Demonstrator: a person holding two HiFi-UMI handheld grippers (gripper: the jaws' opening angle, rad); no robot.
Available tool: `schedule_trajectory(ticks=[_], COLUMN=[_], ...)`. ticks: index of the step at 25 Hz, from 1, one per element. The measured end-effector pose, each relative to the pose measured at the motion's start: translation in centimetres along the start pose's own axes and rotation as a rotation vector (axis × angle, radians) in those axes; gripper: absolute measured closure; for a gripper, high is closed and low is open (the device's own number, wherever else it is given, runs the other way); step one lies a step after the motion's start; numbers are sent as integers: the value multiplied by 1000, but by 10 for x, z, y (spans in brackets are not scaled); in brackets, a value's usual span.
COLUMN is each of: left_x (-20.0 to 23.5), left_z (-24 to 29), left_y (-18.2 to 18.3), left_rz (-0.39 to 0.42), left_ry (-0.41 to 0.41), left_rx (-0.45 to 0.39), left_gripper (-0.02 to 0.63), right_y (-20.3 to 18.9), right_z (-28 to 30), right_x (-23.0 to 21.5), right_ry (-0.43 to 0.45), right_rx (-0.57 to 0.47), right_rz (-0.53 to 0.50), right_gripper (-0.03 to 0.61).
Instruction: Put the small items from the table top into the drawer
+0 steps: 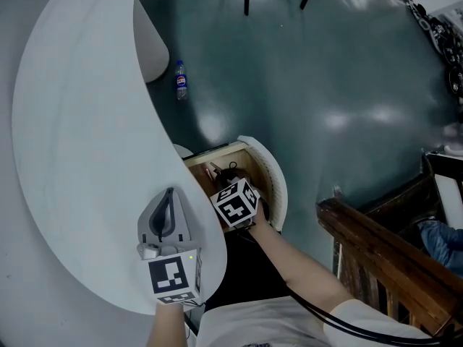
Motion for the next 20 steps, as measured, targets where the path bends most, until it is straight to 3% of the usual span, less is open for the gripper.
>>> schedule_trajectory(ticks=[20], left_x=[2], left_z=[2], left_y=[1], left_rz=[-8], left_ry=[6], left_rx=[0], left_gripper=[594], right_y=[-4], right_z=[-3], right_x=[-9], right_ry=[44], right_rx=[-33], right_rz=[67], right_gripper=[543])
Point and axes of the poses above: the fingertips, and each gripper's own axes: z forward along the fingers, x to its left, y out of its top, the point moved 8 cm from there along -z, backward along the fingers, and after that the axes turned 13 degrees about x, right-handed, at the moved point
